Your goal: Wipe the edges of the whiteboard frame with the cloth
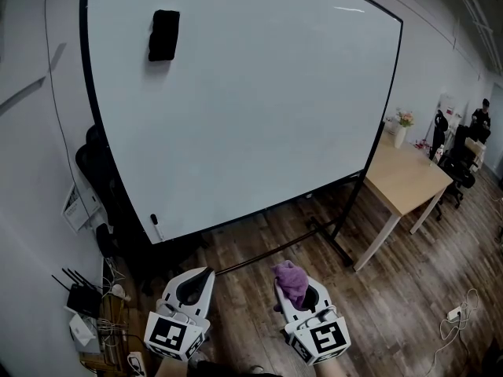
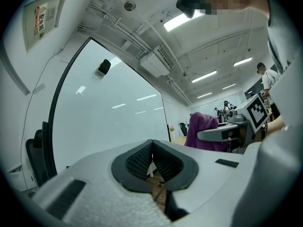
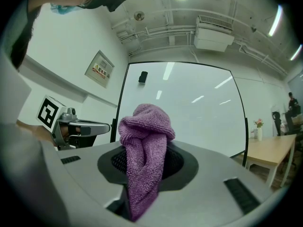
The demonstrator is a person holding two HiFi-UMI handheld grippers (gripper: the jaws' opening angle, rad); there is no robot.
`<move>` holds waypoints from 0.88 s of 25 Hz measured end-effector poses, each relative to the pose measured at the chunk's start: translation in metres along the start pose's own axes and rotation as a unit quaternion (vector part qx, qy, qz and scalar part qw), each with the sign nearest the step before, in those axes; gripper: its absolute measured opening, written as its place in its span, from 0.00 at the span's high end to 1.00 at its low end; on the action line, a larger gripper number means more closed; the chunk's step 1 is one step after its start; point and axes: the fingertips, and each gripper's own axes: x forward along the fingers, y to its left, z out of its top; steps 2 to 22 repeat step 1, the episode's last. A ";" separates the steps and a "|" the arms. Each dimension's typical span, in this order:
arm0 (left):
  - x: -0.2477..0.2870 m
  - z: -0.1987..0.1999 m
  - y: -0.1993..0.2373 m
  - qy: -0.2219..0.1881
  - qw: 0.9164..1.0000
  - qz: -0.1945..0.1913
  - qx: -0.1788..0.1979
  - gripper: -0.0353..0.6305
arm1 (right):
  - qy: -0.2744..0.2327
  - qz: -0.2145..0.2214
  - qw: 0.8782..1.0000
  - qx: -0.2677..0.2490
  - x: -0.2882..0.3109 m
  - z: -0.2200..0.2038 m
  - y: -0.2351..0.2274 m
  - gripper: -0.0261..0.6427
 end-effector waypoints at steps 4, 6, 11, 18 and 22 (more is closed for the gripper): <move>0.001 0.001 0.000 0.000 1.000 0.001 0.001 0.92 | -0.002 0.000 1.000 0.000 0.000 0.001 -0.001 0.80; 0.001 0.001 0.000 0.000 1.000 0.001 0.001 0.92 | -0.002 0.000 1.000 0.000 0.000 0.001 -0.001 0.80; 0.001 0.001 0.000 0.000 1.000 0.001 0.001 0.92 | -0.002 0.000 1.000 0.000 0.000 0.001 -0.001 0.80; 0.001 0.001 0.000 0.000 1.000 0.001 0.001 0.92 | -0.002 0.000 1.000 0.000 0.000 0.001 -0.001 0.80; 0.001 0.001 0.000 0.000 1.000 0.001 0.001 0.92 | -0.002 0.000 1.000 0.000 0.000 0.001 -0.001 0.80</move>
